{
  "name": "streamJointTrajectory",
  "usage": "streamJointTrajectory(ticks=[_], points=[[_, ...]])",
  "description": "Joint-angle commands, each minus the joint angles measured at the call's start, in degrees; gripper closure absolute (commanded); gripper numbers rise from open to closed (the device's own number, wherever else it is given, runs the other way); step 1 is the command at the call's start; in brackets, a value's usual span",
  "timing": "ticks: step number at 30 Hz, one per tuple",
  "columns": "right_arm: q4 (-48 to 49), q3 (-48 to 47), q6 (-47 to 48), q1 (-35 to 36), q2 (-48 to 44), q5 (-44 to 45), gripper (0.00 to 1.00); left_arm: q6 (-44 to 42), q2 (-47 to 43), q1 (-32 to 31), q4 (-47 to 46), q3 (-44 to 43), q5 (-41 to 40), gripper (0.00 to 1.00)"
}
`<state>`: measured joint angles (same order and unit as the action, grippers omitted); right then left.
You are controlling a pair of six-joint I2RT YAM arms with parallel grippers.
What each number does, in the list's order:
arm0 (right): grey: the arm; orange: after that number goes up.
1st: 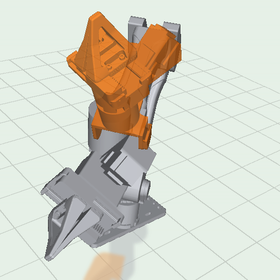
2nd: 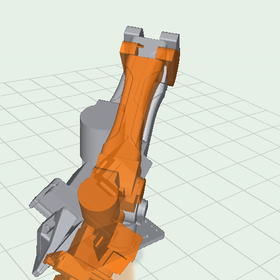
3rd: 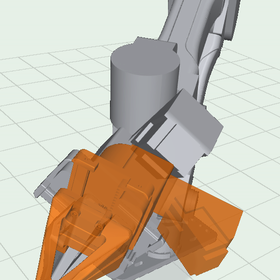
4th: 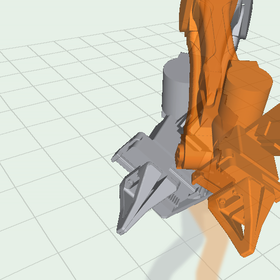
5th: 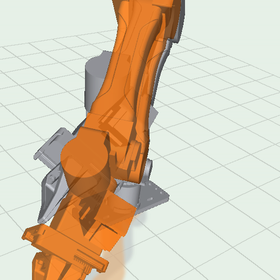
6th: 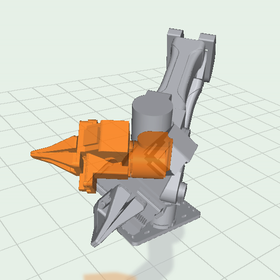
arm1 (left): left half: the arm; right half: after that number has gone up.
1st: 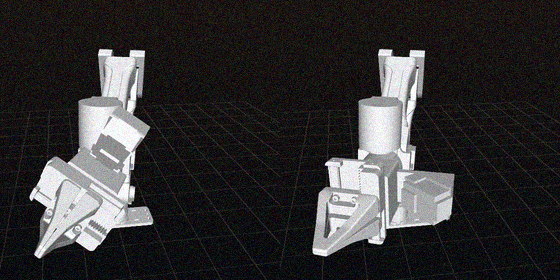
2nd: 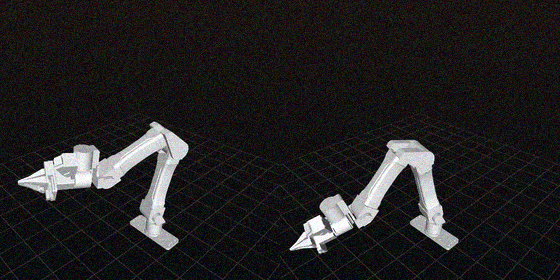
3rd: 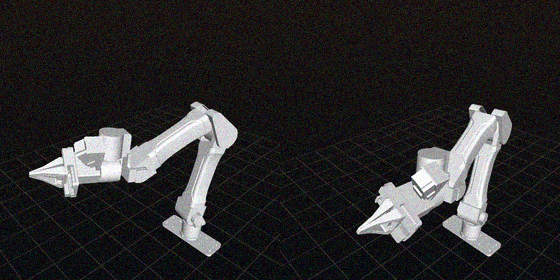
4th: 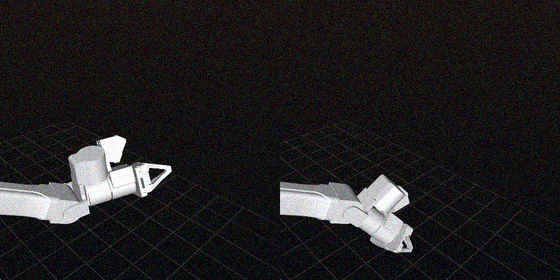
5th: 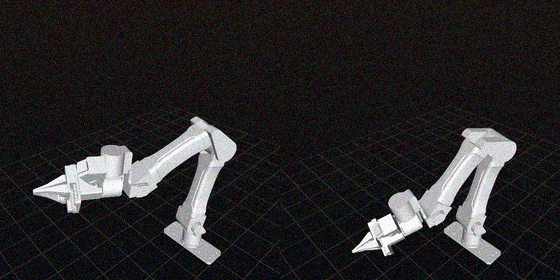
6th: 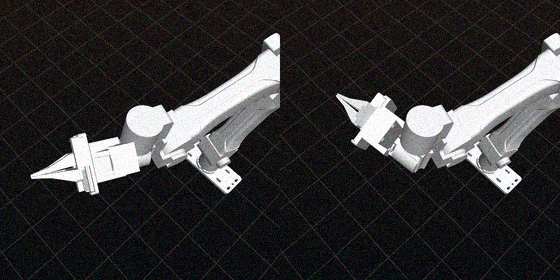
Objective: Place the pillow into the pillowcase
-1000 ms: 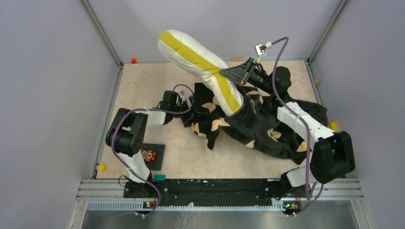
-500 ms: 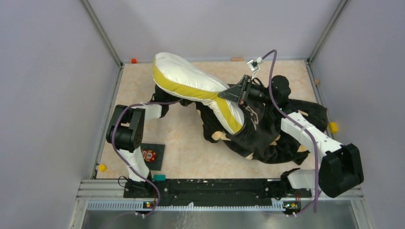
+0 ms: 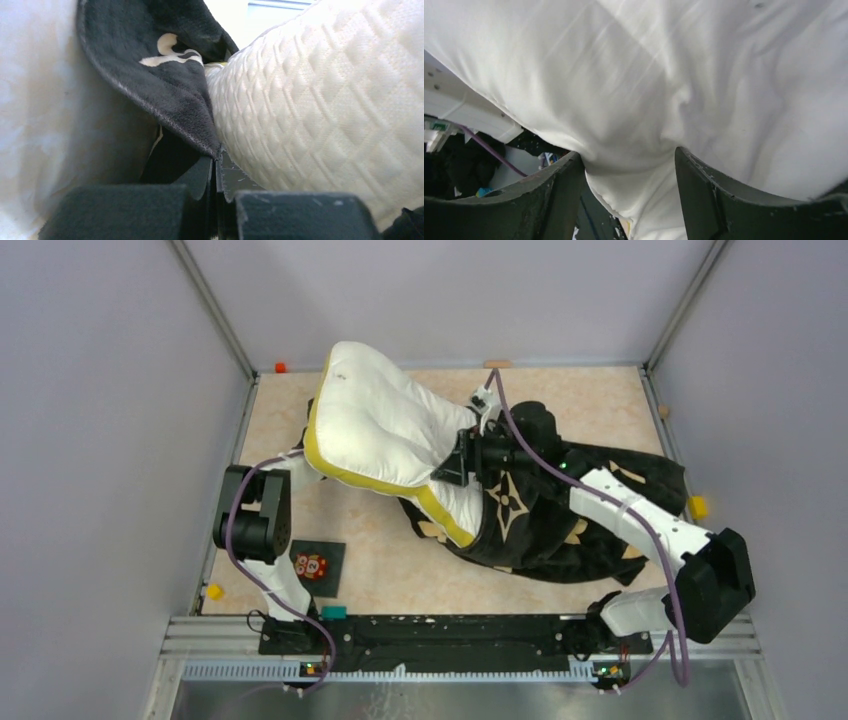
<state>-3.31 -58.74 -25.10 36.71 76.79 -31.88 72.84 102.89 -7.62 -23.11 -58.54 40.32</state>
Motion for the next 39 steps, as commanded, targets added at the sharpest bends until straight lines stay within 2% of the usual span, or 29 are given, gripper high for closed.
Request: streamJointTrajectory(ticks=[1, 5, 9, 12, 18, 21, 26, 28, 29, 31, 34, 39], points=[[-11.8, -12.8, 2.8, -0.4, -2.2, 12.8, 0.34, -4.4, -3.3, 0.4, 1.6, -3.0, -1.6, 1.00], [-23.7, -20.1, 1.5, -1.2, -1.4, 24.0, 0.34, -6.8, -3.6, 0.6, 5.6, -4.8, -2.8, 1.00], [-32.7, -21.8, 0.3, -1.5, 0.3, 34.2, 0.39, -8.8, -4.0, 0.6, 8.4, -6.8, -3.1, 1.00], [-35.0, -19.9, -0.5, -1.4, 1.4, 34.0, 0.45, -10.6, -4.2, 0.6, 11.0, -8.2, -3.4, 1.00], [-34.7, -13.8, -2.6, 0.9, 2.1, 34.0, 0.44, -13.3, -4.7, 0.3, 13.9, -9.7, -2.6, 1.00], [-35.9, -12.3, -3.3, 2.1, 2.9, 36.5, 0.43, -15.7, -4.8, -0.2, 16.8, -11.5, -2.2, 1.00], [-35.3, -10.6, -3.9, 4.3, 4.4, 35.7, 0.44, -20.1, -5.2, -1.2, 21.5, -15.3, -2.7, 1.00], [-37.3, -12.6, -3.4, 4.9, 5.4, 37.1, 0.52, -21.7, -5.0, -1.6, 23.8, -17.7, -2.4, 1.00], [-38.0, -13.7, -3.2, 4.9, 5.5, 37.8, 0.60, -22.6, -4.9, -1.8, 25.9, -19.3, -2.6, 1.00], [-40.0, -16.8, -2.5, 5.0, 5.2, 39.5, 0.80, -24.8, -4.7, -2.2, 30.4, -22.9, -3.6, 1.00], [-43.8, -23.3, -0.4, 5.0, 4.8, 41.6, 1.00, -27.6, -4.0, -2.5, 36.3, -28.8, -5.2, 1.00], [-47.6, -39.2, 2.5, 4.8, 7.0, 42.7, 1.00, -31.1, -2.9, -2.7, 44.1, -38.6, -8.1, 1.00]])
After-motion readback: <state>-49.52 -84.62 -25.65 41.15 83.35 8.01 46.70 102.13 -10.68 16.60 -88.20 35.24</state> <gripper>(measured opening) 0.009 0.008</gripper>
